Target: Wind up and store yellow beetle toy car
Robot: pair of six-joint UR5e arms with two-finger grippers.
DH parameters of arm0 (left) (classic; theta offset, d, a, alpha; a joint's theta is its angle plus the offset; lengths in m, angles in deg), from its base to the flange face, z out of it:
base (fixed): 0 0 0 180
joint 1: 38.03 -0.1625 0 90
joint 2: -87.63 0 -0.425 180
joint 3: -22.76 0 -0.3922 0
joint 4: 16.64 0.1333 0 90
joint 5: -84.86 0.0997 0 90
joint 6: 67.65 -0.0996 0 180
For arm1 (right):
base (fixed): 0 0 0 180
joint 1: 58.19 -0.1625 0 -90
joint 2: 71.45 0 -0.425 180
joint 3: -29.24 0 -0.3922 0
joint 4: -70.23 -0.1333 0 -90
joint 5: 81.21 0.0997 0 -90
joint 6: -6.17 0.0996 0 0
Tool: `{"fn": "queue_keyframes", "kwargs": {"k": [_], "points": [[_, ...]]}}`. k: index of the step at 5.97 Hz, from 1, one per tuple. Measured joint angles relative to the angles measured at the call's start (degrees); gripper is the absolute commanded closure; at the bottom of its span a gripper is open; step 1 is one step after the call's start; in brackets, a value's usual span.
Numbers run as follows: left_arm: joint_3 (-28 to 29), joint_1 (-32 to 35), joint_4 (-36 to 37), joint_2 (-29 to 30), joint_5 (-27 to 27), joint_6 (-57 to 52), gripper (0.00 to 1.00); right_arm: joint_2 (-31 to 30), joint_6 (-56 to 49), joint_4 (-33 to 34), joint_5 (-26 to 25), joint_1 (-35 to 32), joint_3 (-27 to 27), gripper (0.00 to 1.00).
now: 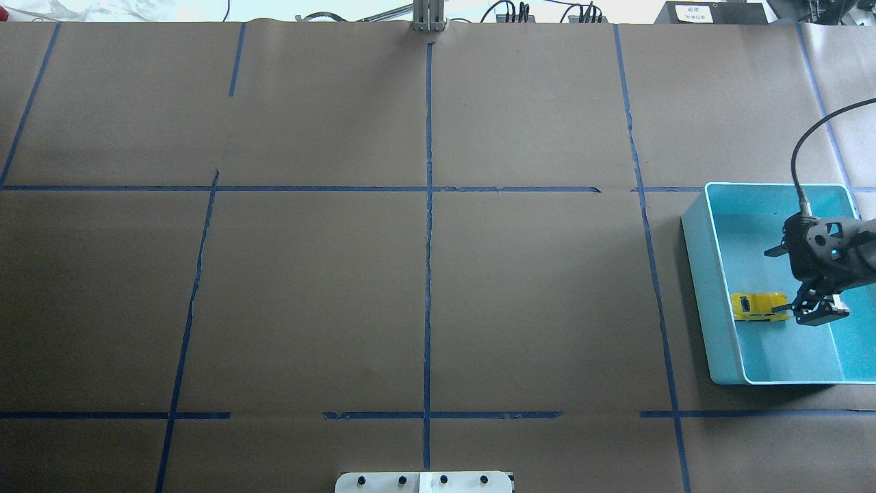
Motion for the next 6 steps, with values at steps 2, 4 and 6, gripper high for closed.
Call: {"fn": "queue_keyframes", "kwargs": {"k": [2, 4, 6], "points": [[0.02, 0.0, 0.0, 0.0, 0.01, -0.04, 0.0, -0.51, 0.32, 4.8, 6.82, -13.88, -0.3, 0.0], [0.13, 0.0, -0.06, 0.0, 0.01, -0.08, 0.0, 0.51, 7.89, 14.93, 9.17, -23.22, -0.42, 0.0], [0.25, -0.02, -0.04, 0.0, 0.01, -0.13, 0.0, 1.84, 29.13, 19.56, 9.62, -26.01, -0.36, 0.0]]}}
